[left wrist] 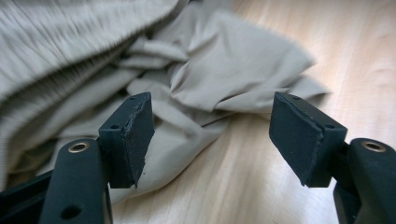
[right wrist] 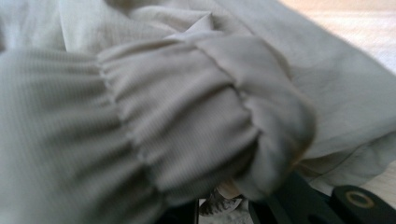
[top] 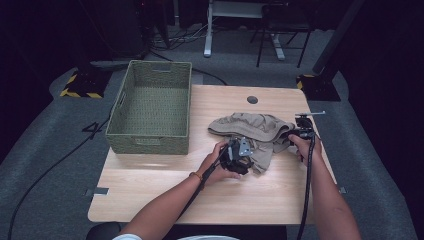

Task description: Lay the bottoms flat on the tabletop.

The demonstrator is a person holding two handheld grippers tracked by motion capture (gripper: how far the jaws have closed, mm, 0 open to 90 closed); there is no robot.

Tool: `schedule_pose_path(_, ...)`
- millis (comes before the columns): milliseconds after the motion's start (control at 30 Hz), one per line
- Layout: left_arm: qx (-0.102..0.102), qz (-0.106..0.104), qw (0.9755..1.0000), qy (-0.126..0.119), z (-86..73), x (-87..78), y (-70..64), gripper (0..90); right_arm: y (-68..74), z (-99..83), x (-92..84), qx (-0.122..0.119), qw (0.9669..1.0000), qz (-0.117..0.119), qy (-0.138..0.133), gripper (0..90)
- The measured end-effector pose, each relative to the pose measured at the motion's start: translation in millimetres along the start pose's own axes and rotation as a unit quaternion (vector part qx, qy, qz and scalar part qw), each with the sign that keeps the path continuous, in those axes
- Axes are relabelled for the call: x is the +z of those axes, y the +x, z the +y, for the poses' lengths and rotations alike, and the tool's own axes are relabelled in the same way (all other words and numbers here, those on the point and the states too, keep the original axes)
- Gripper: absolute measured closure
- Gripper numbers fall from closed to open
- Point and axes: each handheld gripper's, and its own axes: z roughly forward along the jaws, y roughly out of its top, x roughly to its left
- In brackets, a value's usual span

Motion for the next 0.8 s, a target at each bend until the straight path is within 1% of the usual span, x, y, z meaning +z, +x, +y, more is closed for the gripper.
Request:
schedule_pose_path(33, -0.005, 0.000, 0.9999, 0.010, -0.3, 5.1, 0.6, 31.3, -0.7, -0.9, 0.9, -0.001, 1.0000, 0.001, 0.003, 84.4)
schedule_pose_path(67, -0.005, 0.005, 0.9999, 0.014, -0.5, 9.4, 0.9, 31.2, -1.4, -1.5, 1.5, 0.000, 1.0000, 0.004, 0.003, 84.4)
schedule_pose_path(100, -0.011, 0.002, 0.9997, 0.023, -1.3, 14.6, 2.8, 31.3, -1.6, -1.8, 1.8, 0.000, 1.0000, 0.005, 0.005, 84.4)
schedule_pose_path(167, -0.028, 0.000, 0.9993, 0.024, -2.0, 18.4, 7.1, 34.6, -1.1, -2.7, 2.4, -0.003, 0.9999, 0.006, 0.008, 84.4)
schedule_pose_path(200, -0.032, -0.001, 0.9992, 0.024, -1.8, 18.4, 9.2, 39.0, -0.4, -3.4, 2.7, -0.004, 0.9999, 0.008, 0.010, 84.4)
schedule_pose_path(300, -0.013, 0.014, 0.9994, 0.028, -1.8, 16.1, 10.7, 60.8, 0.7, -6.2, 2.8, -0.008, 0.9998, 0.013, 0.013, 84.4)
schedule_pose_path(333, -0.004, 0.015, 0.9994, 0.032, -1.3, 15.7, 11.0, 71.0, 1.2, -7.5, 2.6, -0.007, 0.9998, 0.016, 0.013, 84.5)
schedule_pose_path(400, 0.014, 0.027, 0.9985, 0.045, -0.1, 14.9, 10.1, 83.0, 3.7, -11.1, 1.9, -0.014, 0.9995, 0.022, 0.015, 84.4)
schedule_pose_path(433, 0.020, 0.028, 0.9982, 0.049, 0.0, 14.1, 9.8, 85.3, 5.0, -12.6, 1.5, -0.016, 0.9994, 0.025, 0.016, 84.5)
schedule_pose_path(467, 0.022, 0.022, 0.9982, 0.052, -0.3, 12.7, 10.6, 87.0, 7.3, -15.2, 1.0, -0.018, 0.9993, 0.029, 0.016, 84.4)
schedule_pose_path(533, 0.020, 0.013, 0.9982, 0.055, -2.1, 9.2, 11.9, 88.1, 11.0, -20.2, -0.5, -0.025, 0.9989, 0.035, 0.018, 84.3)
schedule_pose_path(567, 0.022, 0.005, 0.9981, 0.058, -4.1, 6.1, 12.4, 88.2, 12.2, -22.4, -1.6, -0.028, 0.9987, 0.039, 0.017, 84.0)
schedule_pose_path(600, 0.020, -0.002, 0.9981, 0.058, -8.3, 1.4, 11.2, 88.3, 13.8, -25.6, -2.8, -0.036, 0.9984, 0.041, 0.016, 82.9)
schedule_pose_path(633, 0.027, -0.007, 0.9978, 0.060, -11.5, -3.0, 10.6, 88.4, 17.4, -29.4, -4.8, -0.054, 0.9976, 0.041, 0.013, 79.2)
schedule_pose_path(667, 0.027, -0.012, 0.9977, 0.061, -14.5, -6.5, 9.9, 88.5, 20.4, -32.7, -6.4, -0.070, 0.9966, 0.043, 0.009, 73.2)
schedule_pose_path(700, 0.028, -0.017, 0.9975, 0.063, -19.8, -13.1, 8.3, 88.5, 22.8, -35.2, -7.9, -0.078, 0.9961, 0.040, 0.006, 66.6)
schedule_pose_path(733, 0.029, -0.021, 0.9973, 0.063, -23.4, -17.3, 7.2, 88.5, 27.4, -39.2, -11.3, -0.099, 0.9943, 0.040, 0.000, 64.0)
schedule_pose_path(767, 0.025, -0.028, 0.9973, 0.063, -28.4, -22.7, 6.4, 88.5, 30.8, -41.6, -13.4, -0.116, 0.9924, 0.042, -0.002, 59.3)
schedule_pose_path(800, 0.022, -0.032, 0.9973, 0.063, -34.6, -29.6, 5.2, 88.5, 35.8, -45.1, -16.0, -0.137, 0.9897, 0.040, -0.003, 51.1)
